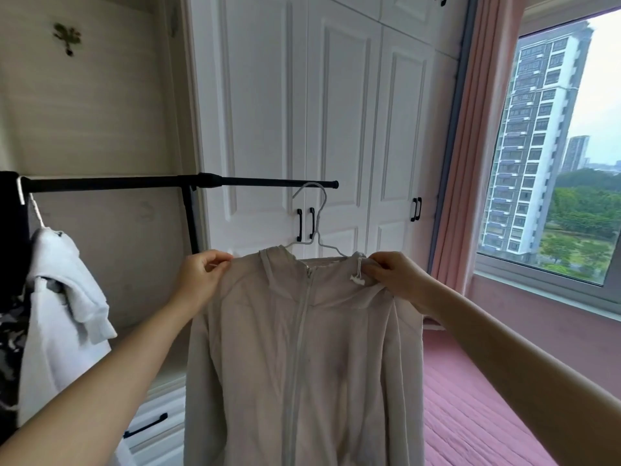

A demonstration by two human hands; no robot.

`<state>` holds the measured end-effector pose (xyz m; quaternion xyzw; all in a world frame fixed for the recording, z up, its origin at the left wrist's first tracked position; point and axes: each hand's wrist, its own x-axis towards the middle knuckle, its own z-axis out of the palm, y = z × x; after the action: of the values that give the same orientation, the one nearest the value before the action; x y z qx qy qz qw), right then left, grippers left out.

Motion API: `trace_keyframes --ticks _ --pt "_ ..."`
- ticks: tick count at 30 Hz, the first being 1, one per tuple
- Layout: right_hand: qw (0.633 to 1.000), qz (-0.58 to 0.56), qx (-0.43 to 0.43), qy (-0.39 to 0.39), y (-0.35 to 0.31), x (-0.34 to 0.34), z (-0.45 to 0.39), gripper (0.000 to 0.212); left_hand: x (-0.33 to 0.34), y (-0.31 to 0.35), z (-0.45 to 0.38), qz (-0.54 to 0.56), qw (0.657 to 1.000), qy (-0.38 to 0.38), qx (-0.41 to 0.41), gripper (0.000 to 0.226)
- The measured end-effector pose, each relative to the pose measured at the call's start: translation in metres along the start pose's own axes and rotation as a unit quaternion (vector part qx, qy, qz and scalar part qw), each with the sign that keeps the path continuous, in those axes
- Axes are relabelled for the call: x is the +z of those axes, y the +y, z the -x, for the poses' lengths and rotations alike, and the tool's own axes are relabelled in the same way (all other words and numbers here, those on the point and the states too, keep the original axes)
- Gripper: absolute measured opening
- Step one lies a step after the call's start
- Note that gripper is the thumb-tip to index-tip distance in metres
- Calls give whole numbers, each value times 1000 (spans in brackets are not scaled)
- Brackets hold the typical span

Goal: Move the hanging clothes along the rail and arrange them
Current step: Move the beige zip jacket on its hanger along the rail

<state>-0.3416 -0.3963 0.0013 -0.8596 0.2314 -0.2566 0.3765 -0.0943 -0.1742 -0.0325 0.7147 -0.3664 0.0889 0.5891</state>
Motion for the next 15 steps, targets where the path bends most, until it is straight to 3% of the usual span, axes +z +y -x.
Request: trace_keyframes --ticks 5,8,15 --pt "999 -18 13 29 7 1 -18 27 29 -8 -15 -111 992 -58 35 36" --pt "998 -25 27 43 10 2 -37 28 49 -17 -31 -112 986 -115 51 46" --pt "994 -29 52 94 16 6 -96 29 87 -42 -86 -147 974 -159 61 54"
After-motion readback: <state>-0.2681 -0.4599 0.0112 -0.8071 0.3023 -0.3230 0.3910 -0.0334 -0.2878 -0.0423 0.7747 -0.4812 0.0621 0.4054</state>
